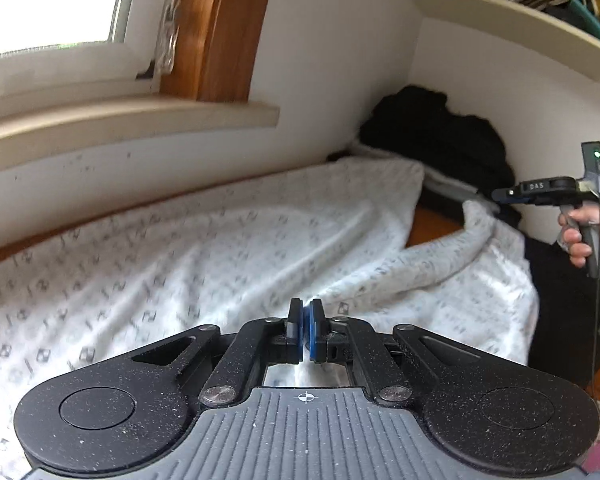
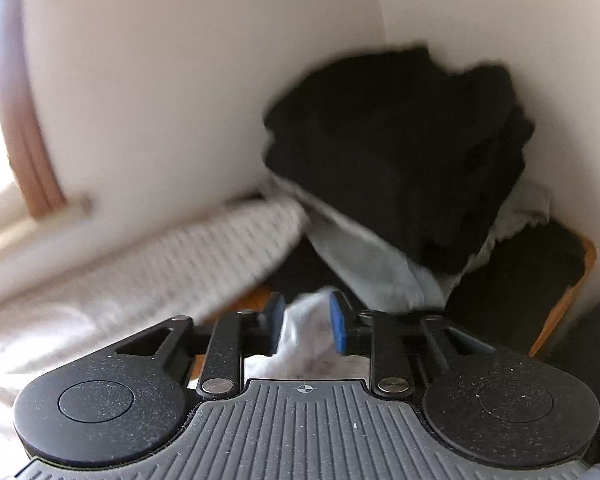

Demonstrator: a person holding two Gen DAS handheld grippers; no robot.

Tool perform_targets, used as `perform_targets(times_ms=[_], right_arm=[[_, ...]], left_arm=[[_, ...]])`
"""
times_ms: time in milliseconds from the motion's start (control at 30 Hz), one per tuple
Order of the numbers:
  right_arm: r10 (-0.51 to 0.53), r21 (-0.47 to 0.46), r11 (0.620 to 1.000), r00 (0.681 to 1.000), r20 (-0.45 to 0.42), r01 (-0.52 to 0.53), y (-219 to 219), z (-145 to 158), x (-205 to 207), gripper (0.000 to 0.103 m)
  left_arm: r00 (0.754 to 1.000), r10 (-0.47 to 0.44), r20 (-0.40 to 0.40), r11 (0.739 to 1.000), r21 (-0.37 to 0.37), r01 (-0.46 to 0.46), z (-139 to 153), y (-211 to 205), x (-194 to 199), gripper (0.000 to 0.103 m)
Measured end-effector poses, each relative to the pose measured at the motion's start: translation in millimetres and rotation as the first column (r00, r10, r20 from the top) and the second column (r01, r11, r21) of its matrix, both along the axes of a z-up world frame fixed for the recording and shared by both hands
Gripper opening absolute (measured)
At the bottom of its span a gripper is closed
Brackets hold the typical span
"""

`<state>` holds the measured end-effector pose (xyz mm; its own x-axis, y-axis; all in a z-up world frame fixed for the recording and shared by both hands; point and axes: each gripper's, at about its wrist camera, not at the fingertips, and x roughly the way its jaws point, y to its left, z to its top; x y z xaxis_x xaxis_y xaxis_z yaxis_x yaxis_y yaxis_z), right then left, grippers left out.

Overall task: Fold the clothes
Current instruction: 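Grasp the cloth corner with the right gripper and lift it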

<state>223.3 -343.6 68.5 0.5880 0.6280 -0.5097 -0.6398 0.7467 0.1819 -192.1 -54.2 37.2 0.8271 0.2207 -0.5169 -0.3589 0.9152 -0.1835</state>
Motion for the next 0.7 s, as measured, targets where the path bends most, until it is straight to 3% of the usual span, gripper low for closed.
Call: perform_targets(times_ms=[133,467,500,600,700], right_arm=[[0.014,-0.030,0.999,1.000,-0.023,-0.015,7,-17,10,0.045],[0.059,-0.028,0.998,0.991,-0.120,-0.062,30,-32,19,0.045],[0.063,-0.029,0.997,0.991,-0.121,-0.067,30,-33,18,0.044],[0.069,0.002,0.998,0.991,-0.118,-0.070,21,-29,13,0.007],[0.057,0.066,0.996,0.995,-0.082,-0.051,-5,-12,5,0.007]], left_arm=[[1.000,0.005,-0.006,1.000,-0.012,-0.005,-6,5,-2,0.003],[0.999,0.009,-0.038,1.000,0.014,-0.009,-9,4,3,0.003],[0.999,0.008,-0.038,1.000,0.013,-0.007,-9,4,3,0.003],[1.000,-0.001,-0.030,1.000,0.014,0.002,-6,3,2,0.003],[1.000,-0.025,-0.006,1.000,0.008,0.025,1,0,-1,0.002]])
